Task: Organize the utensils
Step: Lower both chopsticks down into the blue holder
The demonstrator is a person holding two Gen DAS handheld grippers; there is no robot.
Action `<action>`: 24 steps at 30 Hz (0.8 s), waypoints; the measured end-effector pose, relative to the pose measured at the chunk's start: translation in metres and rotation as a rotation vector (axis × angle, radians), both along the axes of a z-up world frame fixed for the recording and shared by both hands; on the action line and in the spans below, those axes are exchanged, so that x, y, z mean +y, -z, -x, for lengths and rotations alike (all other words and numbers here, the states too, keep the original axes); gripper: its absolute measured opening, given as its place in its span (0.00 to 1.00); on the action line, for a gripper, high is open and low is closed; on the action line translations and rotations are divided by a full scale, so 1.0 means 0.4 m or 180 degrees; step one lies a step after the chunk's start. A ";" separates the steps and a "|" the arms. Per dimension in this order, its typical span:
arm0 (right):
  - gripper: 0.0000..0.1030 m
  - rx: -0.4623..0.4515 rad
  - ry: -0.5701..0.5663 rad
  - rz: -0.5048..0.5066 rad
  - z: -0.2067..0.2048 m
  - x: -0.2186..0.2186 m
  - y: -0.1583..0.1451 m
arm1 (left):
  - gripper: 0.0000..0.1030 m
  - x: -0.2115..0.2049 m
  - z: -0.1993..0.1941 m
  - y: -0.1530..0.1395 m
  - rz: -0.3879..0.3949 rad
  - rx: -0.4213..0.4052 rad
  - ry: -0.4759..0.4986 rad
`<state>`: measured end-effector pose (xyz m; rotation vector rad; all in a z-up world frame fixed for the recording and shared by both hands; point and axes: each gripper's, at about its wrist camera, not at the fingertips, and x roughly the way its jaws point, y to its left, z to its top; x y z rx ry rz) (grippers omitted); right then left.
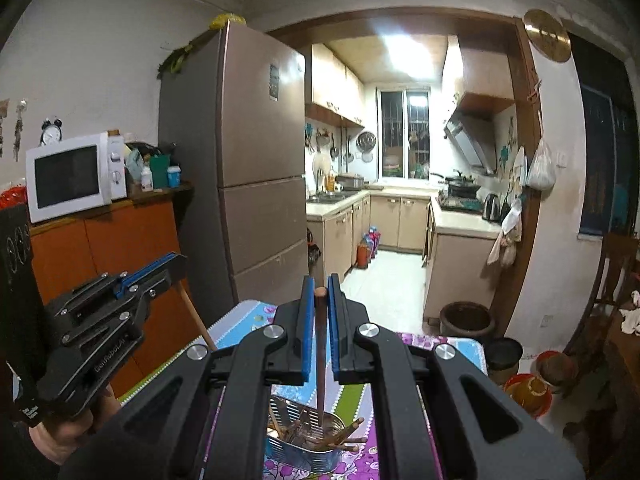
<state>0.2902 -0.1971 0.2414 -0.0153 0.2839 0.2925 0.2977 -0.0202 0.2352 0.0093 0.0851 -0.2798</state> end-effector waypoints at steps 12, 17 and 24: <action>0.05 0.0327 -0.0028 0.0070 -0.101 0.050 0.124 | 0.07 0.003 -0.100 0.086 -0.0002 0.0204 0.0012; 0.05 0.0405 -0.0039 0.0070 -0.119 0.058 0.156 | 0.07 -0.006 -0.127 0.124 -0.0042 0.0260 0.0027; 0.05 0.0480 -0.0059 0.0086 -0.134 0.061 0.185 | 0.07 -0.009 -0.151 0.164 -0.0046 0.0350 0.0038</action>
